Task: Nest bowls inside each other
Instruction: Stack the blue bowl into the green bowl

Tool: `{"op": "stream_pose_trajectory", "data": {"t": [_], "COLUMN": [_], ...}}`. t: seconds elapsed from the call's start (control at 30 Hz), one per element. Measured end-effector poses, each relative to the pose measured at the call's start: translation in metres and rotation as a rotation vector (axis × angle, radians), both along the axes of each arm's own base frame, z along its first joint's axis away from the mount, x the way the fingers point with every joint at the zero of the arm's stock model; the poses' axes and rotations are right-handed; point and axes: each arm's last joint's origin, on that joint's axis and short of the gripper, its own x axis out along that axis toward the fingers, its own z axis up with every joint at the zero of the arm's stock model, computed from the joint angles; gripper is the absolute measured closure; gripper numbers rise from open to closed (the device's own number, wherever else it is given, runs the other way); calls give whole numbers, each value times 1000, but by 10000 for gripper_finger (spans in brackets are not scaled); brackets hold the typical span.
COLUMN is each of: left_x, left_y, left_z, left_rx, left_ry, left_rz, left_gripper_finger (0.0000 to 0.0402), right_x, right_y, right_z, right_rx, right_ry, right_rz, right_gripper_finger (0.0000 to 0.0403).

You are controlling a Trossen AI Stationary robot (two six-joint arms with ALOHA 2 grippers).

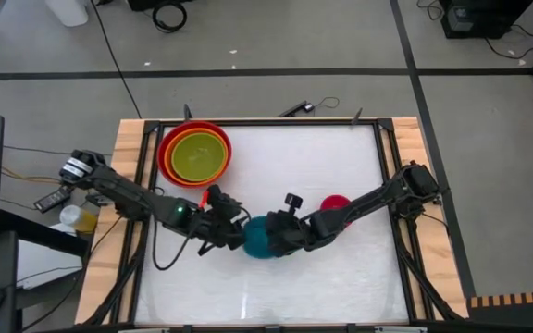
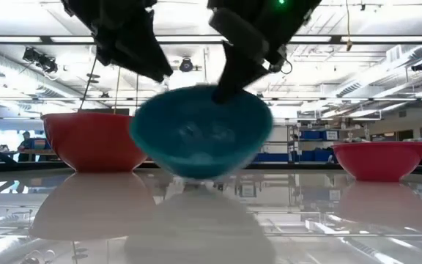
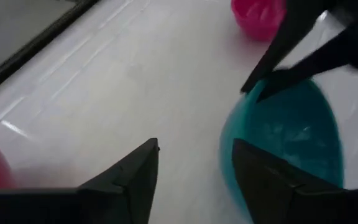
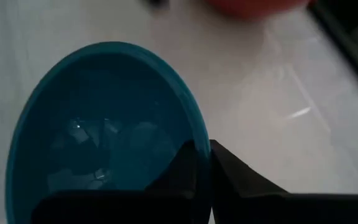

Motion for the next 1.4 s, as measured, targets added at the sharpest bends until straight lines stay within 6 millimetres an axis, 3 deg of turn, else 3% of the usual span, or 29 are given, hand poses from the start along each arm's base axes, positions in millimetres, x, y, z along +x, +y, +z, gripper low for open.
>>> {"op": "stream_pose_trajectory", "data": {"t": [0.3, 0.5, 0.7, 0.93, 1.17, 1.3, 1.4], "left_x": [12, 16, 1, -9, 2, 7, 8], "left_y": [10, 16, 18, 10, 10, 12, 15], "left_z": [-21, -21, 1, 19, -2, -8, -8], "left_rx": [5, -17, 40, 44, 46, -3, -7], "left_ry": [100, 115, 44, -39, 45, 91, 98], "left_rz": [0, -24, 35, 8, 1, -64, -66], "left_gripper_finger": [153, 194, 218, 174, 120, 115, 136], "right_x": [9, 9, 7, 6, 11, 13, 15], "right_y": [7, 4, -7, -9, -8, -10, -12], "right_z": [9, 9, 6, 4, 7, 8, 9], "right_rx": [-109, -126, -168, -167, -162, -156, -150], "right_ry": [-95, -102, -54, -37, -87, -103, -116], "right_rz": [77, 41, -19, -30, -20, -25, -29], "right_gripper_finger": [373, 373, 373, 373, 372, 372, 372]}}
